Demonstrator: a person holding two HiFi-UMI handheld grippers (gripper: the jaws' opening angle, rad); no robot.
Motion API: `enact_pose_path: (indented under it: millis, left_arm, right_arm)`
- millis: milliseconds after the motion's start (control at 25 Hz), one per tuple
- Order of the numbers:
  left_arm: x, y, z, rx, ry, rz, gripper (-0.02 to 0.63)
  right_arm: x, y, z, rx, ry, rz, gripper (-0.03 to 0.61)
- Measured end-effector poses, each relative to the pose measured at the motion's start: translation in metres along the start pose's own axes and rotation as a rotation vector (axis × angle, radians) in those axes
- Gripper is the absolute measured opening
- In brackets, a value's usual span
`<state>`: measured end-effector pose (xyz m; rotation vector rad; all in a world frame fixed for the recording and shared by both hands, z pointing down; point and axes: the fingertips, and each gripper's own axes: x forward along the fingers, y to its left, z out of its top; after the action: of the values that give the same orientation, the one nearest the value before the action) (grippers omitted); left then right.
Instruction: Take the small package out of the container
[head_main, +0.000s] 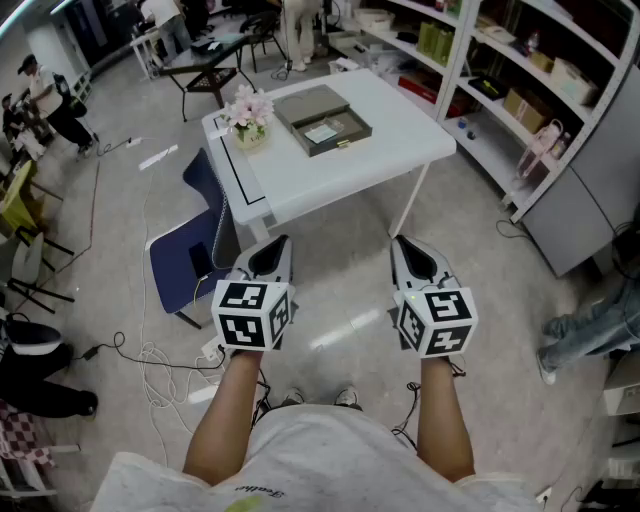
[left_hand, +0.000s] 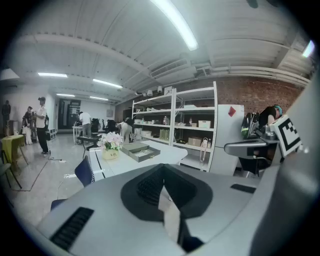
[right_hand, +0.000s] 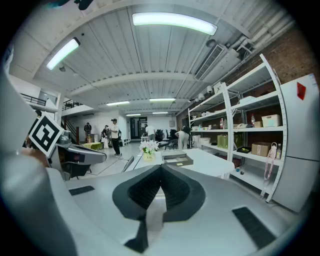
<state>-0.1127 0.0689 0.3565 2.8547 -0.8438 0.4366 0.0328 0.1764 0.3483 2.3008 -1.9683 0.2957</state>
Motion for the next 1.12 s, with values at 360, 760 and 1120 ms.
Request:
enact_pose_path:
  millis: [360,760,1120]
  left_arm:
    - [0.014,-0.028,0.001,0.001,0.000,0.020,0.003]
    - [0.054,-0.015,0.001,-0.022,0.009,0.044,0.003]
    - [0.129,0.027,0.009,-0.048,0.030,0.026,0.003]
  right_arm:
    - [0.002,-0.023,-0.005,-0.002,-0.004,0.050,0.005]
    - [0.039,-0.050,-0.011,-0.001,0.022,0.055,0.020]
    - [0.117,-0.076,-0.010,0.000,0.055,0.043,0.041]
